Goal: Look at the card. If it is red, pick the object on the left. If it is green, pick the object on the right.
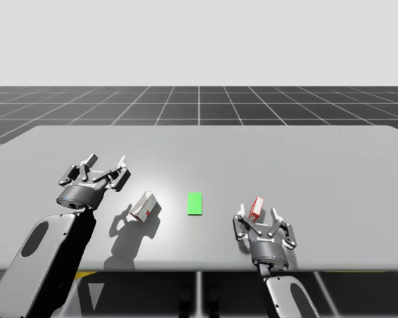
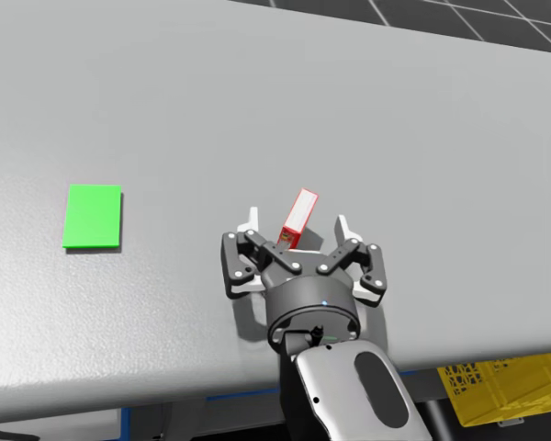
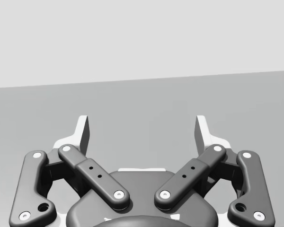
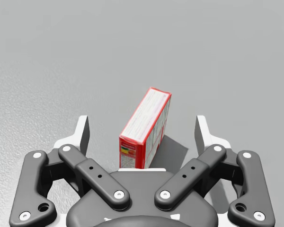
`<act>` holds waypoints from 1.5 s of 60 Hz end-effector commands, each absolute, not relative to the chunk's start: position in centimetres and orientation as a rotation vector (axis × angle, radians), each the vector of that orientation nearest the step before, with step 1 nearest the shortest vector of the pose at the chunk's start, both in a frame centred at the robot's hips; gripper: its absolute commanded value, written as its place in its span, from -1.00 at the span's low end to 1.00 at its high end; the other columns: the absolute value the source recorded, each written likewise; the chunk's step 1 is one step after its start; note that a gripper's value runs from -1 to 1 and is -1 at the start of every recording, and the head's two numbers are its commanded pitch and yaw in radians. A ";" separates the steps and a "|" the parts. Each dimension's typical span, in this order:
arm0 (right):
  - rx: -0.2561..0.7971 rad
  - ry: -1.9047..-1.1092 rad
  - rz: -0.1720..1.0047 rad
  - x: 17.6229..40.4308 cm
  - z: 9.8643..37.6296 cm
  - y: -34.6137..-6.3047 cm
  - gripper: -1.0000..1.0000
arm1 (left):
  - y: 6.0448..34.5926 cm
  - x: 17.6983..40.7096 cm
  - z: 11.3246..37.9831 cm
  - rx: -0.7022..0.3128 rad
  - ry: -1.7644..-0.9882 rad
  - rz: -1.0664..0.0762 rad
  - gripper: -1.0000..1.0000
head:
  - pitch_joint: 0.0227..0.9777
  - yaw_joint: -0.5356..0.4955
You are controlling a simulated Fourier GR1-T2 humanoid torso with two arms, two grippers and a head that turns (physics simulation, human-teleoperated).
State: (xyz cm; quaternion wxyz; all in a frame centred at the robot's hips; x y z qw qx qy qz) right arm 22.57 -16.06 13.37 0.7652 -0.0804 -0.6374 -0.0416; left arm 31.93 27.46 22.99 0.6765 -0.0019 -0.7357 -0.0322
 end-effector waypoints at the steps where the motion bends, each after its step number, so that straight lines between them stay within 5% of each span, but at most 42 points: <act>1: -0.174 -1.326 -0.105 23.3 12.8 -16.3 -1.00 | 27.5 31.9 23.0 -0.005 -1.654 -0.073 -1.00 | 0.82 -0.56; 7: -0.155 -1.257 -0.100 23.2 12.7 -16.5 -1.00 | 27.5 31.9 23.0 -0.004 -1.653 -0.072 -1.00 | 0.81 -0.56; 8: -0.178 -1.253 -0.086 23.1 12.8 -16.5 -0.82 | 27.5 31.9 23.0 -0.004 -1.653 -0.072 -1.00 | 0.81 -0.56; 9: -0.184 -1.260 -0.098 23.0 12.7 -16.5 -0.38 | 27.4 31.9 23.0 -0.004 -1.653 -0.072 -1.00 | 0.81 -0.56; 10: -0.184 -1.262 -0.115 23.1 12.7 -16.6 0.81 | 27.4 31.9 23.0 -0.004 -1.653 -0.072 -1.00 | 0.81 -0.56; 12: -0.187 -1.257 -0.122 23.0 12.7 -16.6 1.00 | 27.4 31.9 23.0 -0.004 -1.653 -0.072 -1.00 | 0.81 -0.57; 26: -0.220 -1.252 -0.137 22.7 12.6 -17.1 1.00 | 27.4 31.9 23.0 -0.005 -1.653 -0.074 -1.00 | 0.73 -0.59; 46: -0.228 -1.265 -0.145 22.6 12.6 -17.4 1.00 | 27.3 32.0 22.9 -0.005 -1.650 -0.075 -1.00 | 0.12 -0.67; 64: -0.243 -1.291 -0.138 22.6 12.9 -17.5 1.00 | 27.3 32.0 22.8 -0.008 -1.648 -0.073 -1.00 | -0.07 -0.70; 90: -0.295 -1.494 -0.137 24.1 21.3 -18.9 1.00 | 27.4 32.0 23.0 -0.011 -1.650 -0.068 -1.00 | -0.08 -0.71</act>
